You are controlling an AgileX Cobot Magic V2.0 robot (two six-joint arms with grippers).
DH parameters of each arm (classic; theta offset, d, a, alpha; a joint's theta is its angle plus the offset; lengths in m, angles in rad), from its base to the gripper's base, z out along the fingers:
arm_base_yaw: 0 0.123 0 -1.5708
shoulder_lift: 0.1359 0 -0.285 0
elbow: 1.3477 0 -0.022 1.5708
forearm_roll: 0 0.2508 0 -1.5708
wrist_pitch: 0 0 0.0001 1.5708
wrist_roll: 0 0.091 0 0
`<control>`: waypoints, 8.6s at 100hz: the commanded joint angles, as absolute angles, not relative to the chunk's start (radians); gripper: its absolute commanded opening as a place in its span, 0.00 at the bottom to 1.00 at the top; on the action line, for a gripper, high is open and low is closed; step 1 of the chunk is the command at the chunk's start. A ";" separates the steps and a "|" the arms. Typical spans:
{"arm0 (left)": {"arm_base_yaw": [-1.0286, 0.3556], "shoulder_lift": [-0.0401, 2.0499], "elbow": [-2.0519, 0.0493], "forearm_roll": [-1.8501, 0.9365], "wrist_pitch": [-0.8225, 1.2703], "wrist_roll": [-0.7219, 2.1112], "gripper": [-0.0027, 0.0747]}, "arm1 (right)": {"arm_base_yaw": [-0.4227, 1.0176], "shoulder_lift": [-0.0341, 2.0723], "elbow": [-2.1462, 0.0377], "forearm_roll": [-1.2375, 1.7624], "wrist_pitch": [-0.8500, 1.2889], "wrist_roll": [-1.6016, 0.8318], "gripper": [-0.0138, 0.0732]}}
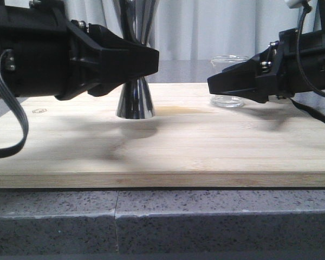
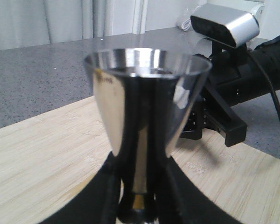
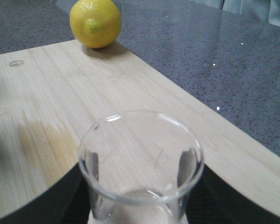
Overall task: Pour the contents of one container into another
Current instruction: 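Lower the glass beaker onto the board with the right gripper, then open the right gripper and withdraw it upward from the beaker, then lower the steel jigger onto the board with the left gripper, then open the left gripper and withdraw it from the jigger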
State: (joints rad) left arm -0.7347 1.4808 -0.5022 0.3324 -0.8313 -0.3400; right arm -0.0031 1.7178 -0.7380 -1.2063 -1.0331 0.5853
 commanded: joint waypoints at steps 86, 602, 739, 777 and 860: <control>-0.735 1.444 -0.529 0.316 -0.931 -0.348 0.11 | -0.002 1.694 -0.755 -1.181 -1.070 0.591 0.63; -0.455 1.649 -0.529 0.466 -1.189 -0.348 0.11 | 0.046 1.270 -0.804 -0.940 -1.254 0.668 0.89; -0.455 1.696 -0.529 0.473 -1.269 -0.290 0.55 | 0.046 1.270 -0.804 -0.940 -1.254 0.668 0.89; -0.455 1.638 -0.522 0.475 -1.212 -0.299 0.72 | 0.046 1.270 -0.804 -0.940 -1.254 0.668 0.89; -0.455 1.299 -0.496 0.664 -0.787 -0.529 0.72 | 0.046 1.270 -0.804 -0.940 -1.221 0.668 0.89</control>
State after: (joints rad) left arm -0.4581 1.3783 -0.4798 0.6438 -0.7871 -0.4649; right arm 0.0460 1.2992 -0.7737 -0.9842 -1.1703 0.6710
